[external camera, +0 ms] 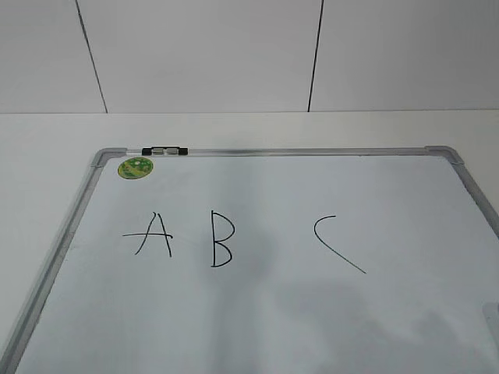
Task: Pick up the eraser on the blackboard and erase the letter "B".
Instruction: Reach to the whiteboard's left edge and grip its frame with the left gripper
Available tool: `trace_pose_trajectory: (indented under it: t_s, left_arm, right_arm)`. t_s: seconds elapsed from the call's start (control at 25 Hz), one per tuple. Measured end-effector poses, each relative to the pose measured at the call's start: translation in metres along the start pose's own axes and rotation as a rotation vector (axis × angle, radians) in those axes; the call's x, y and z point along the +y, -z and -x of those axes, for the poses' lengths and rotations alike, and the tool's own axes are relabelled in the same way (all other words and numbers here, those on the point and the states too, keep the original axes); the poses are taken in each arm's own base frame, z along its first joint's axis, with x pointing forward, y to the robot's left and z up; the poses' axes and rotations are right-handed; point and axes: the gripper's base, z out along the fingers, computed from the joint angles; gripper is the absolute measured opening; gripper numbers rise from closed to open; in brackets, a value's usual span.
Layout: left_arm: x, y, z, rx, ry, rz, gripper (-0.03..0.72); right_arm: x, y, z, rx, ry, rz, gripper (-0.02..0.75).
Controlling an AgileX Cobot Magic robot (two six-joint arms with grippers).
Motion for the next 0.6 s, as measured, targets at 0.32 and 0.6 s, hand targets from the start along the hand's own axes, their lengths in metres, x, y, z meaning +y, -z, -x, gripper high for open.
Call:
trace_pose_trajectory:
  t_s: [0.32,0.6]
  left_arm:
    - [0.0,0.0,0.0,0.0,0.0,0.0,0.235]
    - [0.0,0.0,0.0,0.0,0.0,0.0,0.235]
  right_arm:
    - [0.0,0.0,0.0,0.0,0.0,0.0,0.549]
    - [-0.0006,0.0,-0.0001,0.001,-0.056,-0.007,0.549]
